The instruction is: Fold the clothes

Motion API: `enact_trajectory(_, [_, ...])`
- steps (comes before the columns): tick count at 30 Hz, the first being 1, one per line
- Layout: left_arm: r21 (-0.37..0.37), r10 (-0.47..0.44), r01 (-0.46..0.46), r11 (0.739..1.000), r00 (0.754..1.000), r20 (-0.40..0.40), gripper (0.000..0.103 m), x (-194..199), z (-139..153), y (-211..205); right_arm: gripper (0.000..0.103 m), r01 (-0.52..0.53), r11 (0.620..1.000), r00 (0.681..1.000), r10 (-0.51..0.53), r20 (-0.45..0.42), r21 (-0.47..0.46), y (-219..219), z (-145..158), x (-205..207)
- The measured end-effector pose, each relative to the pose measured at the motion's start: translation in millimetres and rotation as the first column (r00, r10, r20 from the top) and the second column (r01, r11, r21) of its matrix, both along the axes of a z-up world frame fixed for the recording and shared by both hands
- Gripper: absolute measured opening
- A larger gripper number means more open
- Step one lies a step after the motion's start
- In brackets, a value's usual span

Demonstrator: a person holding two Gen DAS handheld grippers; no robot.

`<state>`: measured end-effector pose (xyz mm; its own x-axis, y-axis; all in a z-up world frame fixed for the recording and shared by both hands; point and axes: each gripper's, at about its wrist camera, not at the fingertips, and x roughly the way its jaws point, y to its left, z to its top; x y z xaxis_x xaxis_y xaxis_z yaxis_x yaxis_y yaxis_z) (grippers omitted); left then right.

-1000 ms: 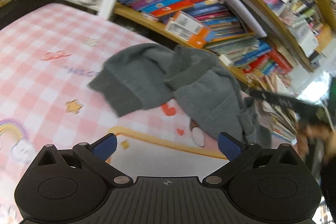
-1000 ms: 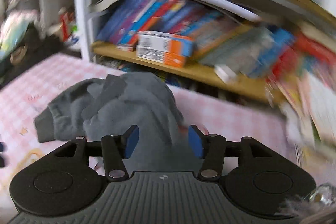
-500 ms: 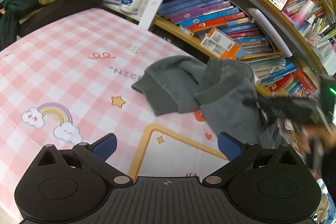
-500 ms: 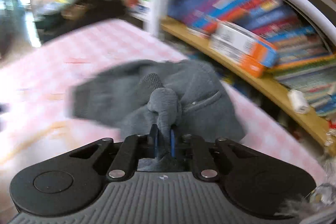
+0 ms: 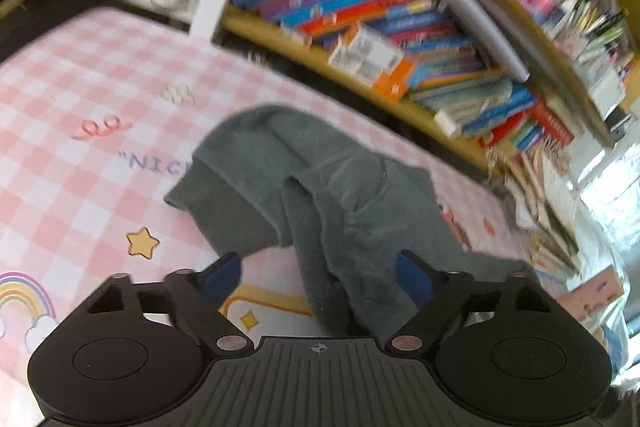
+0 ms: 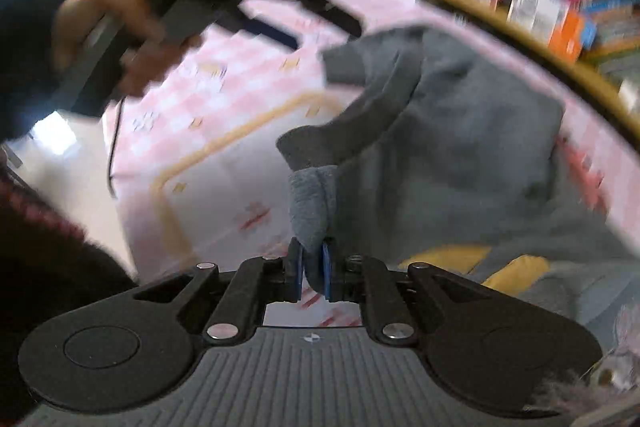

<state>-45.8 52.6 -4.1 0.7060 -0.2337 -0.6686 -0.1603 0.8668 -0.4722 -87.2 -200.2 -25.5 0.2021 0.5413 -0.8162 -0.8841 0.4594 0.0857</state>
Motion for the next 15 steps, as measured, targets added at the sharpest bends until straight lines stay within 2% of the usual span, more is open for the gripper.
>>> enact_trajectory(3, [-0.019,-0.066,0.065,0.998,0.997,-0.033,0.068,14,-11,8,0.009,0.068,0.996,0.998,-0.067,0.023,-0.053,18,-13,-18])
enact_trajectory(4, [-0.019,-0.088,0.087,0.996,0.995,-0.036,0.068,18,-13,11,0.013,0.102,0.993,0.994,-0.099,0.037,-0.065,24,-15,-23])
enact_trajectory(6, [-0.028,-0.126,0.125,0.992,0.992,-0.026,0.068,25,-14,18,0.023,0.176,0.982,0.982,-0.170,0.088,-0.068,40,-14,-28])
enact_trajectory(7, [-0.034,-0.143,0.143,0.989,0.989,-0.021,0.068,29,-14,21,0.034,0.210,0.975,0.973,-0.201,0.111,-0.069,47,-13,-31])
enact_trajectory(10, [-0.065,-0.182,0.181,0.981,0.983,-0.009,0.068,34,-15,31,0.037,0.269,0.961,0.954,-0.258,0.150,-0.060,71,-14,-38])
enact_trajectory(13, [-0.076,-0.223,0.223,0.972,0.975,-0.001,0.068,35,-15,36,0.051,0.355,0.934,0.922,-0.343,0.179,-0.038,94,-15,-37])
enact_trajectory(15, [-0.077,-0.246,0.245,0.966,0.969,0.003,0.068,34,-15,40,0.060,0.421,0.906,0.889,-0.403,0.217,-0.041,110,-18,-34])
